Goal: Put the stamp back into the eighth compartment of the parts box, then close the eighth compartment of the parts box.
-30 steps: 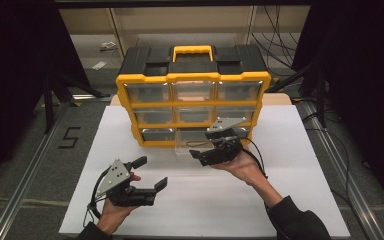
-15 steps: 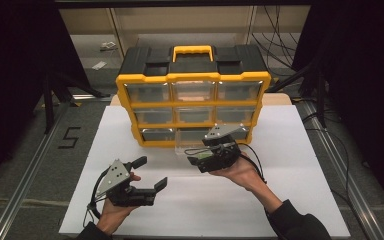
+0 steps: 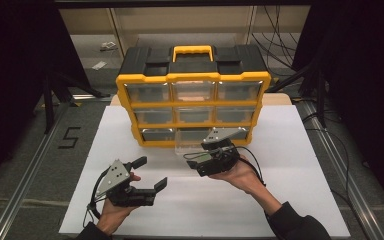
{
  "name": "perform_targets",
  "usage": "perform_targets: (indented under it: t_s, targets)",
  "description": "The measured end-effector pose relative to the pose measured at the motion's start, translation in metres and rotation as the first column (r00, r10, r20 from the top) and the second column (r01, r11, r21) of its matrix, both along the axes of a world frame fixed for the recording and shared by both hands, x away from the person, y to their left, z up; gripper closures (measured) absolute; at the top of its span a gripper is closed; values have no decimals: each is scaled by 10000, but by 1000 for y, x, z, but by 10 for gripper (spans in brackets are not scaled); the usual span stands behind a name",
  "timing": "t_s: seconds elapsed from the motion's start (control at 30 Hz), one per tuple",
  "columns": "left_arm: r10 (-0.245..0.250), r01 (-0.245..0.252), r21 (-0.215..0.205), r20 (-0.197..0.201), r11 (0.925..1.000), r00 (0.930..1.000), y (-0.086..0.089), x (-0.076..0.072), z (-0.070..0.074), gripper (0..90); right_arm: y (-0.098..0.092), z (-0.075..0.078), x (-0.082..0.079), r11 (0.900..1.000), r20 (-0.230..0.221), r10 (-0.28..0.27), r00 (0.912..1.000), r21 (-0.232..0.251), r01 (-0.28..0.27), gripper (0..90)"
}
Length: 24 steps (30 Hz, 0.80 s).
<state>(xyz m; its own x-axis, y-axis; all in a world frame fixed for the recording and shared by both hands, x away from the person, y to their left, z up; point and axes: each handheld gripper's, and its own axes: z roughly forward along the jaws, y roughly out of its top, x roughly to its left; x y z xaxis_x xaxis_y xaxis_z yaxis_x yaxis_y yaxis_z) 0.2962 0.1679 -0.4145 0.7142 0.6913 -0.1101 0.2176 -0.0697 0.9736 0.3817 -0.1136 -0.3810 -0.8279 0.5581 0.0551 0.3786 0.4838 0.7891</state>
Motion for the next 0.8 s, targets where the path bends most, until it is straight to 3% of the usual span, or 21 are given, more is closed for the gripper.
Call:
perform_targets:
  t_s: [0.47,0.8]
  targets:
    - [-5,5,-1,16,10000,10000,0,0,0,68,3,-7,-4,9998,-172,188,9997,-84,-190,252]
    - [15,-15,2,5,10000,10000,1,-1,0,68,4,-10,-6,9994,-191,257,9995,-212,-261,325]
